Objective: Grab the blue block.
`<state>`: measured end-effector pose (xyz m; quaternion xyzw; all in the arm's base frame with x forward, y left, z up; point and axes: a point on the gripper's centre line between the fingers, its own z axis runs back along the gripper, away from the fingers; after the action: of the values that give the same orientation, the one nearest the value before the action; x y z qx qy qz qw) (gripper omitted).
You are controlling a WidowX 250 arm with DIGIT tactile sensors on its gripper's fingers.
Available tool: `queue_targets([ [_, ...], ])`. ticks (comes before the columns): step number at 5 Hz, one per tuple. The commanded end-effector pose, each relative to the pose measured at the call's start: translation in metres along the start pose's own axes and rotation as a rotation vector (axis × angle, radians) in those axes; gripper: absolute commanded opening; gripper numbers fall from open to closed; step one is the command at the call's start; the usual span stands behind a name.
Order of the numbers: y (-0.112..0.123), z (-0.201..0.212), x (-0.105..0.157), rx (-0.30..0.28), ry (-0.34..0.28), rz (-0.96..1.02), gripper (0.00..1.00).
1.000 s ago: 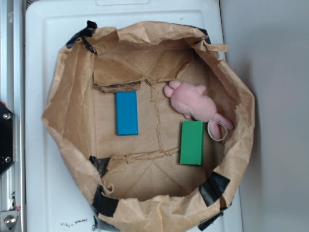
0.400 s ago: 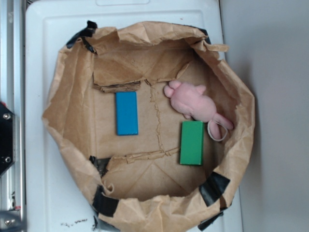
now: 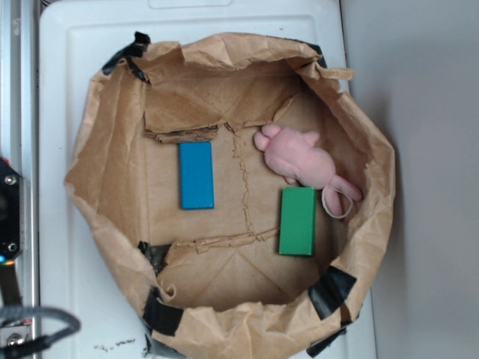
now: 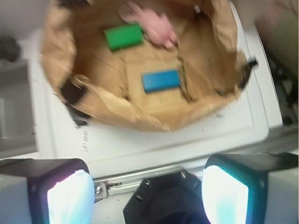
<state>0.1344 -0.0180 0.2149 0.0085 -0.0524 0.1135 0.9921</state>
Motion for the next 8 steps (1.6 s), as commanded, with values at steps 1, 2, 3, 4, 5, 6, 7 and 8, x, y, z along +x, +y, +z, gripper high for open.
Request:
queue_targets([
  [1,0.012,-0.025,0.066,0.006,0.056,0.199,1.0],
  [2,0.012,-0.025,0.066,0.006,0.056,0.199,1.0],
  [3,0.012,-0.025,0.066,0.006,0.056,0.199,1.0],
  [4,0.012,-0.025,0.066,0.006,0.056,0.199,1.0],
  [5,0.005,-0.033,0.077,0.021,0.078,0.448,1.0],
  [6,-0.002,-0.048,0.095,0.03,0.116,0.615,1.0],
  [7,0.001,-0.071,0.109,0.005,-0.018,0.864,1.0],
  [8,0.011,-0.103,0.136,-0.038,-0.069,0.915,1.0],
])
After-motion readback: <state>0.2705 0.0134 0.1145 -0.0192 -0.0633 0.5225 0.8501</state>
